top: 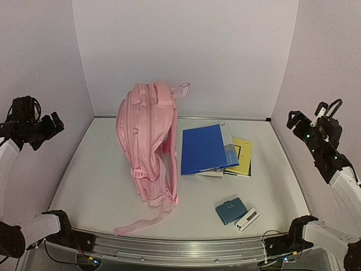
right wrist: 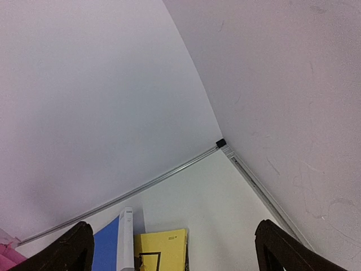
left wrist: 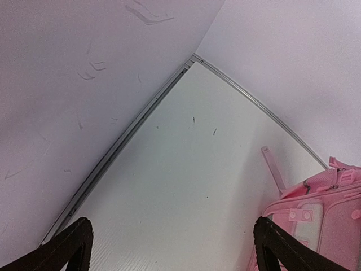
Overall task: Pack the student bag
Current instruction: Adjust the student bag at the center of the board.
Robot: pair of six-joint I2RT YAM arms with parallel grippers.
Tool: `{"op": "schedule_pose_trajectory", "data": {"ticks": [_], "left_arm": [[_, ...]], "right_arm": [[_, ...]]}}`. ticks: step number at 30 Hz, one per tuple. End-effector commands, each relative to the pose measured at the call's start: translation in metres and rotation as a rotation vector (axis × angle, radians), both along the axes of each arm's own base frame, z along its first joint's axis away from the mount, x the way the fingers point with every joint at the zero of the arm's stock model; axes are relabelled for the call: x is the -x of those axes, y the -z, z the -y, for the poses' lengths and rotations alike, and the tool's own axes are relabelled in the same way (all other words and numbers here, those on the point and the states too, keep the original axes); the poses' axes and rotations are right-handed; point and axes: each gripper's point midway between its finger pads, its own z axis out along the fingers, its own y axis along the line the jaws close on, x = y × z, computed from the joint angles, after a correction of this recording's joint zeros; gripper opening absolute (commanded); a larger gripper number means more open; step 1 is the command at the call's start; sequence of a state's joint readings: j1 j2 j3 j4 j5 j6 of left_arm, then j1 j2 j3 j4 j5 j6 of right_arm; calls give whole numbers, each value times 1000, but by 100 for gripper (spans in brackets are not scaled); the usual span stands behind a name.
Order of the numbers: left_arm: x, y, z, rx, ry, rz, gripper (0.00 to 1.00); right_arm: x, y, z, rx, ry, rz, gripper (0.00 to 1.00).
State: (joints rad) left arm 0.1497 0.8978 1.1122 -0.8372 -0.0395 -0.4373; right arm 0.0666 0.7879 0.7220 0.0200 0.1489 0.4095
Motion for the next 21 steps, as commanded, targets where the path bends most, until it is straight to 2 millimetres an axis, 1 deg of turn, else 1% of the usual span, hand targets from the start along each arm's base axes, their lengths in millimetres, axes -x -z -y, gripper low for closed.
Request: {"op": "schedule_pose_trajectory", "data": {"ticks": [1, 3, 8, 10, 13, 16, 17, 20, 21], "left_arm": [[1, -18, 14, -16, 109, 25, 100], [-2, -18, 15, -35, 130, 27, 100], [-19, -20, 8, -86, 134, 12, 100], [-30, -22, 13, -68, 163, 40, 100], [-42, -20, 19, -59, 202, 103, 100], [-48, -9, 18, -78, 209, 132, 100], [-49, -5, 18, -86, 214, 135, 100], [-46, 13, 17, -110, 229, 87, 100], [-44, 17, 16, -108, 216, 76, 100]], "right_arm": [[-2, -33, -47, 33, -280, 50, 98], [-3, -40, -59, 35, -348, 51, 98], [-16, -39, -77, 14, -448, -47, 98], [-20, -42, -87, -38, -482, -55, 98], [-19, -51, -109, -90, -529, -49, 98], [-18, -58, -141, -128, -572, -53, 98], [-16, -60, -160, -143, -611, -59, 97], [-19, -50, -208, -157, -701, -112, 91], [-16, -52, -228, -156, -742, -111, 90]]}}
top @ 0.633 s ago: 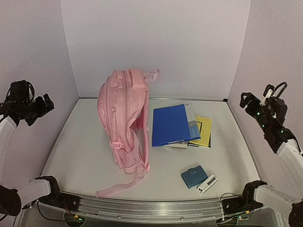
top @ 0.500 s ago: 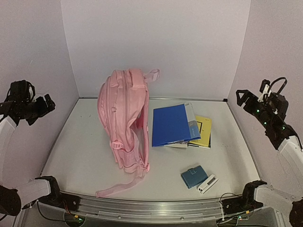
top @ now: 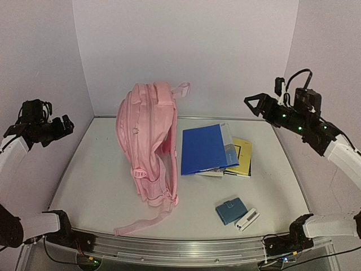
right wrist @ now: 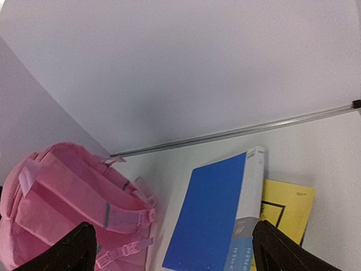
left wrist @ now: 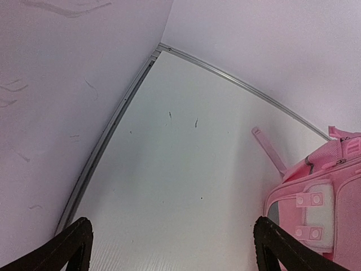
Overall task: Pack the student bag
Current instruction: Adjust the student bag at the center of the board.
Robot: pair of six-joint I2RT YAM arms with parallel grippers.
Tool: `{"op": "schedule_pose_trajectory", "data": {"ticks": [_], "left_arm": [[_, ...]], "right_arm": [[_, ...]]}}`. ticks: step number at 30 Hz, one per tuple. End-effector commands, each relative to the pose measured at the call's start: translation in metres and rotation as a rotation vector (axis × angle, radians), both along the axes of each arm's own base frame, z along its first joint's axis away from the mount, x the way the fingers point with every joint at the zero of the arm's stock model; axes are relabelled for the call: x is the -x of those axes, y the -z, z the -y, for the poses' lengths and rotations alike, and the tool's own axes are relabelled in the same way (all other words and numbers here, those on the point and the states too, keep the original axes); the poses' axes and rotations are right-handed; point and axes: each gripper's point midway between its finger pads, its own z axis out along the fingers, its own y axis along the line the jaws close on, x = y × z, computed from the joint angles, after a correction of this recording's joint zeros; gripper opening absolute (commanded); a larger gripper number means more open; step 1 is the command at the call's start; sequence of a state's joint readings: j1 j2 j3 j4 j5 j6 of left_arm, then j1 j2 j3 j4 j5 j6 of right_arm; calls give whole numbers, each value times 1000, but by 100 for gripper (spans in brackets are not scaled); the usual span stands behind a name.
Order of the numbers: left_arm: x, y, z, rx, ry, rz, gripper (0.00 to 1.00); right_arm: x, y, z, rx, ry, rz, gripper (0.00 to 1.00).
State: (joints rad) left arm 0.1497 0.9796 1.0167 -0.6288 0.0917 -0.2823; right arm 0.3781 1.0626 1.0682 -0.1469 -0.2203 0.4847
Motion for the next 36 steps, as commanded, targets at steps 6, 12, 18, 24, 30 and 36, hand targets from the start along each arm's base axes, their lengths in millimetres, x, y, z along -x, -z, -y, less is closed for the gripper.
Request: {"op": "schedule_pose_trajectory", "data": {"ticks": [6, 12, 18, 24, 30, 36], "left_arm": [[-3, -2, 5, -20, 47, 57, 100], [-5, 5, 13, 12, 86, 36, 100], [-4, 4, 20, 21, 125, 43, 100], [-4, 6, 26, 35, 158, 44, 100], [-7, 8, 39, 67, 231, 41, 98], [-12, -29, 80, 195, 421, 125, 95]], "right_arm": [[40, -24, -157, -121, -329, 33, 86], [81, -27, -229, -150, -497, 37, 83], [92, -28, -257, -211, -581, 48, 76], [95, -22, -276, -218, -631, 55, 58], [102, -20, -291, -217, -698, 65, 25], [88, -13, -276, -128, -602, 92, 0]]}}
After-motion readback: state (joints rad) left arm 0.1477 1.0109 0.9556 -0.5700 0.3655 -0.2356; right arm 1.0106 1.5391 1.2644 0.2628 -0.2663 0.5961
